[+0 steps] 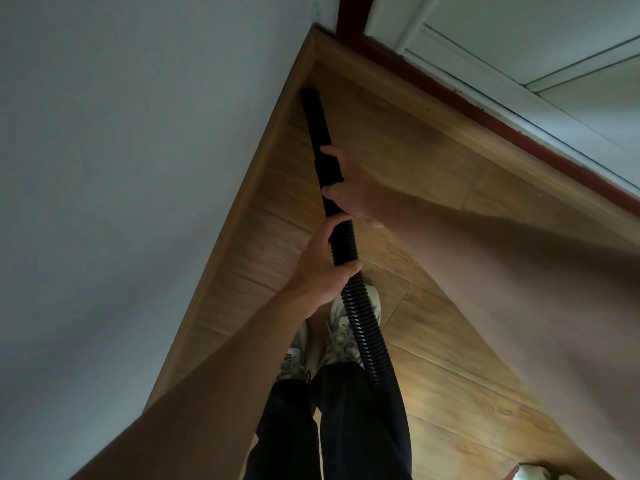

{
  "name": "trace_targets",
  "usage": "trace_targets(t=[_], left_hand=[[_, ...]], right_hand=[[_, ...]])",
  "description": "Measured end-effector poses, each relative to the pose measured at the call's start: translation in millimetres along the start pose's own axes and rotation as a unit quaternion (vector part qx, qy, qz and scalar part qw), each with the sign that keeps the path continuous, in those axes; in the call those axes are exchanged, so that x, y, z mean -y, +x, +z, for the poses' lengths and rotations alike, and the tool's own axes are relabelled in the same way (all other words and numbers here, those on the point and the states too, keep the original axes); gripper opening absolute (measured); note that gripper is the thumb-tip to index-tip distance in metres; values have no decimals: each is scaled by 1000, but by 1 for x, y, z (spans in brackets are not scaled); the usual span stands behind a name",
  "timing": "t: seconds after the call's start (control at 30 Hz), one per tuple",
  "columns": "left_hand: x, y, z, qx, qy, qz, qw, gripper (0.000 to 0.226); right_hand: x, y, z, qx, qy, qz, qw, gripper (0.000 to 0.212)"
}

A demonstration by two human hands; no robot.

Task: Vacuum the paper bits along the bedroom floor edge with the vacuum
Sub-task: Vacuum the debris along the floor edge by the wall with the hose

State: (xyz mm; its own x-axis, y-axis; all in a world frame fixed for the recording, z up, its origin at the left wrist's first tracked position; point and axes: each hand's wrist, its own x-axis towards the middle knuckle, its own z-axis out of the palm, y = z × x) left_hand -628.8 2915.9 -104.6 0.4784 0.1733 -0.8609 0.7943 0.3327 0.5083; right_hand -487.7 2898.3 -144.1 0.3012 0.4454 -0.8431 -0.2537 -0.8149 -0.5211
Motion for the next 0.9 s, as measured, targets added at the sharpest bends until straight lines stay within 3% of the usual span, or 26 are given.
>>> trace_targets(t=[0.53, 0.9], left_hand=[[-27, -18, 43, 143, 75, -36, 986, 67], [-40, -83, 53, 211, 99, -57, 971, 68]], right_hand=[[-64, -62, -44, -122, 162, 75, 976, 67], [-66, -149, -46, -169, 214, 46, 961, 68]])
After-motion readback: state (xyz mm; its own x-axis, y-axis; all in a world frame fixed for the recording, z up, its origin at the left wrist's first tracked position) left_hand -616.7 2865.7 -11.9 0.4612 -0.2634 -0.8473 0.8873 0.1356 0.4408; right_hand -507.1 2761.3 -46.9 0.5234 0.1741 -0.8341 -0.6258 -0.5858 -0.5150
